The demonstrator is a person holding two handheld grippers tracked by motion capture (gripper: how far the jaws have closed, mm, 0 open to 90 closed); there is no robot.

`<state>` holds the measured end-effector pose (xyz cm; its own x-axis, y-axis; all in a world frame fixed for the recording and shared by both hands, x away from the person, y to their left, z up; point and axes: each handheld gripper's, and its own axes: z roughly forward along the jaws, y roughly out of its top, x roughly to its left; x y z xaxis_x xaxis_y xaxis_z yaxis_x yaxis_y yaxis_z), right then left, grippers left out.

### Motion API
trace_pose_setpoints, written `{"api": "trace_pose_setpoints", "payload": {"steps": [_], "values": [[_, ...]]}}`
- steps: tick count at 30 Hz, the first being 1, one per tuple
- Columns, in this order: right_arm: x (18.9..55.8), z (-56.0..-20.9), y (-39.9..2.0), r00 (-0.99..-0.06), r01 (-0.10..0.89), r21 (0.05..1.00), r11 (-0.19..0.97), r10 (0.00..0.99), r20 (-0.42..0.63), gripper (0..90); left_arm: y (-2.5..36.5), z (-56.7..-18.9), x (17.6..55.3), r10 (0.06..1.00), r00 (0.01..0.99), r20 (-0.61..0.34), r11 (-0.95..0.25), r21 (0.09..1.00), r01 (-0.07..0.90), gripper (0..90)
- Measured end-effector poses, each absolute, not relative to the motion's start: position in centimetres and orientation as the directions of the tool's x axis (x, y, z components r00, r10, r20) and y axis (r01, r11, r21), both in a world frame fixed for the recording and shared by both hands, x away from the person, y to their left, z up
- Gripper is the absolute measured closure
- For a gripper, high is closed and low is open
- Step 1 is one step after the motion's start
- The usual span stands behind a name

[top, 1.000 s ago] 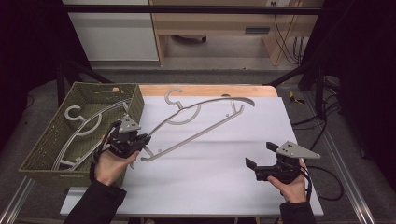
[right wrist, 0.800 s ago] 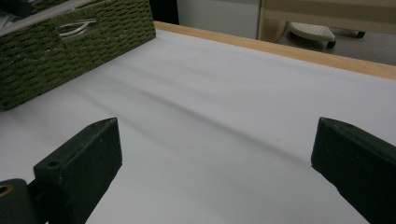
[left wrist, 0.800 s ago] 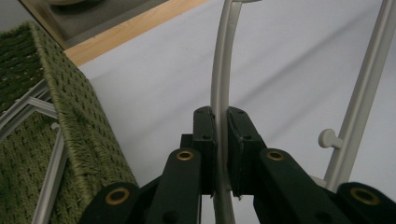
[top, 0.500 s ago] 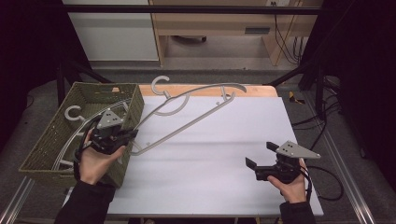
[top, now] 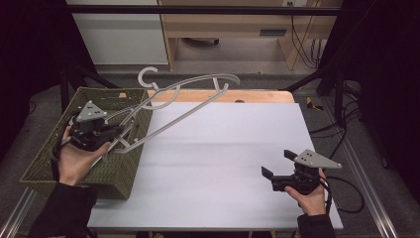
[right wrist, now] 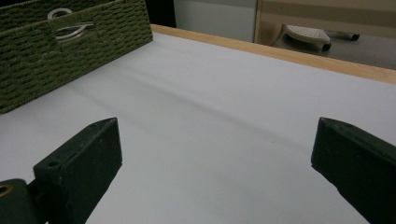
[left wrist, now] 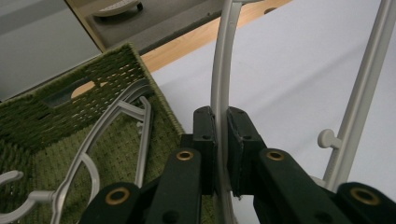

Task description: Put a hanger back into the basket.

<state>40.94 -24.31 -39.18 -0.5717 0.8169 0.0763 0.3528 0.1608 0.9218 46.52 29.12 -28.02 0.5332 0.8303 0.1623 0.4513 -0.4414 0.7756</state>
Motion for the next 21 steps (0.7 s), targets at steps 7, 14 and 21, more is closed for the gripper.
{"api": "trace_pose_setpoints", "payload": {"steps": [7, 14, 21], "values": [[41.0, -39.1, -24.4, -0.572, 0.352, 0.922, 0.162, 0.817, 0.074, 2.2, 32.0, -27.4, 46.7, 0.861, 0.483, 0.160, -0.411, 0.779, 0.474, 82.9], [41.0, -39.1, -24.4, -0.571, 0.351, 0.922, 0.166, 0.818, 0.070, 2.2, 35.0, -27.8, 47.3, 0.893, 0.409, 0.189, -0.396, 0.762, 0.512, 82.9], [41.0, -39.2, -24.3, -0.569, 0.354, 0.921, 0.164, 0.819, 0.073, 2.2, 37.3, -28.7, 47.6, 0.912, 0.358, 0.200, -0.378, 0.748, 0.545, 82.9]]}}
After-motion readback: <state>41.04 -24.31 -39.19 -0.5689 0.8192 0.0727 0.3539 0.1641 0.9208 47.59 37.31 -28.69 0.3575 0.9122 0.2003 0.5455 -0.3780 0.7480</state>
